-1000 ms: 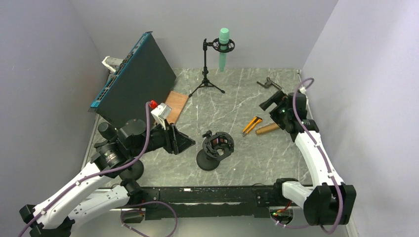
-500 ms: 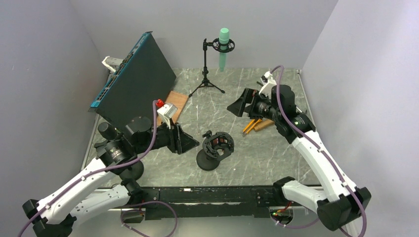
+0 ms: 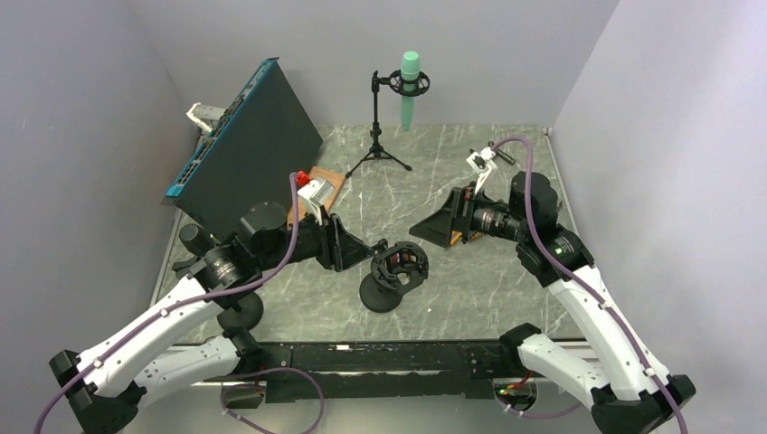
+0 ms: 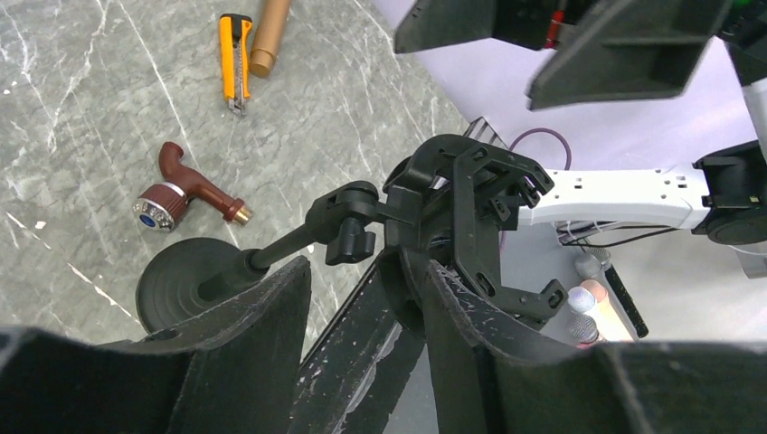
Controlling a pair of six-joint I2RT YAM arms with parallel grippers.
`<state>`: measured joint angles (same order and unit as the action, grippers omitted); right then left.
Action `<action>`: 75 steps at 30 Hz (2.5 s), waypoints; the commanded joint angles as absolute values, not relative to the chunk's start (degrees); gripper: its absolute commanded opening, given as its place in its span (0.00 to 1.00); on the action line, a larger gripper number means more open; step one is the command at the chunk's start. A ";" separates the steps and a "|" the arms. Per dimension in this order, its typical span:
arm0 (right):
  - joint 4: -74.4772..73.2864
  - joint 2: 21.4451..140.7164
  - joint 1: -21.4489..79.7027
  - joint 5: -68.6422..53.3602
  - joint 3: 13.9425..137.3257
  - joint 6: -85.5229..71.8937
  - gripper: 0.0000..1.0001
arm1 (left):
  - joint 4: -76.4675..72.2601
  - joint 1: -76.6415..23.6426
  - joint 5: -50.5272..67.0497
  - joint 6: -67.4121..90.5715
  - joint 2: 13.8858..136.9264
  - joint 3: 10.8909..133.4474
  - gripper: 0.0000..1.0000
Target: Remove the microphone from the stand
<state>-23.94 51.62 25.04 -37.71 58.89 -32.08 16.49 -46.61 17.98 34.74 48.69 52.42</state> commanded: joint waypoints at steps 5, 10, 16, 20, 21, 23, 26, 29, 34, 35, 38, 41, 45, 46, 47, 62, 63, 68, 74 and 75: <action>-27.06 46.74 26.16 -42.63 56.57 -28.97 1.00 | 14.21 -46.84 18.16 34.09 50.65 55.28 0.50; -25.94 45.69 26.63 -44.14 53.97 -29.54 1.00 | 13.77 -46.82 18.77 33.99 51.60 55.65 0.50; -26.07 44.41 27.91 -43.58 52.72 -30.53 1.00 | 12.15 -46.81 19.83 34.64 52.64 55.47 0.50; -25.46 43.44 29.60 -43.06 51.24 -32.47 1.00 | 11.41 -46.77 20.04 35.07 52.58 55.00 0.50; -24.83 43.18 30.35 -42.85 50.58 -33.16 1.00 | 11.02 -46.79 20.08 35.29 52.46 54.83 0.50; -23.54 42.46 31.79 -42.45 49.46 -34.49 1.00 | 10.30 -46.81 20.40 35.56 52.23 54.47 0.50; -22.90 42.28 33.51 -41.87 49.01 -35.00 1.00 | 9.61 -46.82 21.03 35.92 52.12 54.10 0.50; -22.17 42.37 34.83 -41.16 49.12 -35.27 1.00 | 9.17 -46.80 21.54 36.15 52.50 53.95 0.50; -22.98 44.17 36.02 -38.03 48.98 -34.72 0.89 | 7.34 -46.86 23.77 37.49 52.67 52.93 0.48; -24.76 44.78 36.03 -36.68 49.79 -33.21 0.84 | 7.08 -46.83 23.98 37.79 52.46 52.58 0.48; -29.01 46.19 36.02 -32.74 52.32 -29.06 0.72 | 5.72 -46.84 24.59 39.04 51.53 51.09 0.48; -30.37 48.30 35.97 -32.79 54.10 -25.35 0.68 | 3.87 -46.79 25.79 40.61 50.70 49.54 0.48; -31.18 52.17 35.95 -34.27 56.75 -20.35 0.54 | 2.24 -46.93 27.20 42.36 49.53 48.30 0.47; -30.98 53.18 35.90 -34.79 57.33 -19.40 0.52 | 2.23 -46.92 27.26 42.52 49.07 48.09 0.47; -30.50 54.00 35.94 -35.36 57.61 -18.74 0.50 | 2.46 -46.92 27.01 42.68 48.52 48.03 0.47; -29.83 55.28 35.90 -35.96 58.81 -19.58 0.66 | 13.00 -46.89 20.83 38.33 46.36 49.92 0.48; -30.00 54.90 35.94 -35.69 58.98 -19.84 0.68 | 12.93 -46.91 21.05 38.19 46.54 49.99 0.48; -31.32 53.31 35.95 -34.46 60.04 -20.52 0.82 | 11.14 -46.88 21.35 38.32 46.62 50.36 0.52; -31.78 51.95 35.95 -32.97 60.37 -21.08 0.96 | 11.33 -46.91 22.03 37.71 51.16 54.91 0.59; -32.05 51.72 35.95 -32.58 60.41 -21.03 0.99 | 11.58 -46.89 21.94 37.62 51.90 55.42 0.59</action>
<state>-31.27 53.36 35.73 -34.28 58.02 -20.38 13.17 -46.61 21.54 38.61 49.25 50.96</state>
